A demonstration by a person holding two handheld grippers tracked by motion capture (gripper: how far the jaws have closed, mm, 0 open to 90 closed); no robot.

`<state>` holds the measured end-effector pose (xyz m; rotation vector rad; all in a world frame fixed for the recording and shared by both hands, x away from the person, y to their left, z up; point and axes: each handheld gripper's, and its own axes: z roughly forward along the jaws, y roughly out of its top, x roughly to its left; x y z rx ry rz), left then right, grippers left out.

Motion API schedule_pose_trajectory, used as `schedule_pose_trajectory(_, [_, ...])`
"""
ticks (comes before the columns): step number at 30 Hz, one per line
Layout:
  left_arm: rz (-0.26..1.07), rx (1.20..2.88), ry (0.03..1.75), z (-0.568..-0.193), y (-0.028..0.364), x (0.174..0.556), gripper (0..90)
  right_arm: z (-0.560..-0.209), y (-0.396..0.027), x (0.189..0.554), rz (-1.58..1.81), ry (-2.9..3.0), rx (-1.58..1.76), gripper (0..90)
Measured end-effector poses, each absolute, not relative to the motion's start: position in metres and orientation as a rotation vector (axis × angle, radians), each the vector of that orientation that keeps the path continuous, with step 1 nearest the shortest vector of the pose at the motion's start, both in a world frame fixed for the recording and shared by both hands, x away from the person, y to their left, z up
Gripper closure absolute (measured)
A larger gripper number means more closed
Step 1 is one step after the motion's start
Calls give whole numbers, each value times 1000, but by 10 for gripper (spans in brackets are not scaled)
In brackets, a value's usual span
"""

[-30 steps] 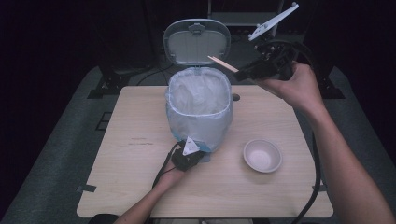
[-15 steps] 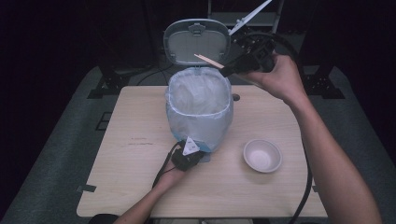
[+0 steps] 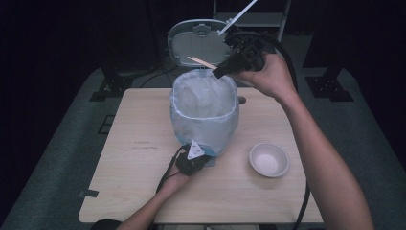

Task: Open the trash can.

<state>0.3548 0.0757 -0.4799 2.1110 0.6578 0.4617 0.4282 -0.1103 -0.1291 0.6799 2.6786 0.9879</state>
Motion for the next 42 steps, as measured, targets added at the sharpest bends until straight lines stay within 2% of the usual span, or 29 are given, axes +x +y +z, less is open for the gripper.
schedule_pose_trajectory(28, [457,2115,659,-480,77,355,863,-157,-67,457,853,2742,682,784])
schedule_pose_trajectory(30, [456,2112,658,-480,77,355,863,-157,-67,458,861,2722,700,683])
schedule_pose_trajectory(42, [458,2111,657,-480,76,355,862,-152,-102,444,930,2685,710,654])
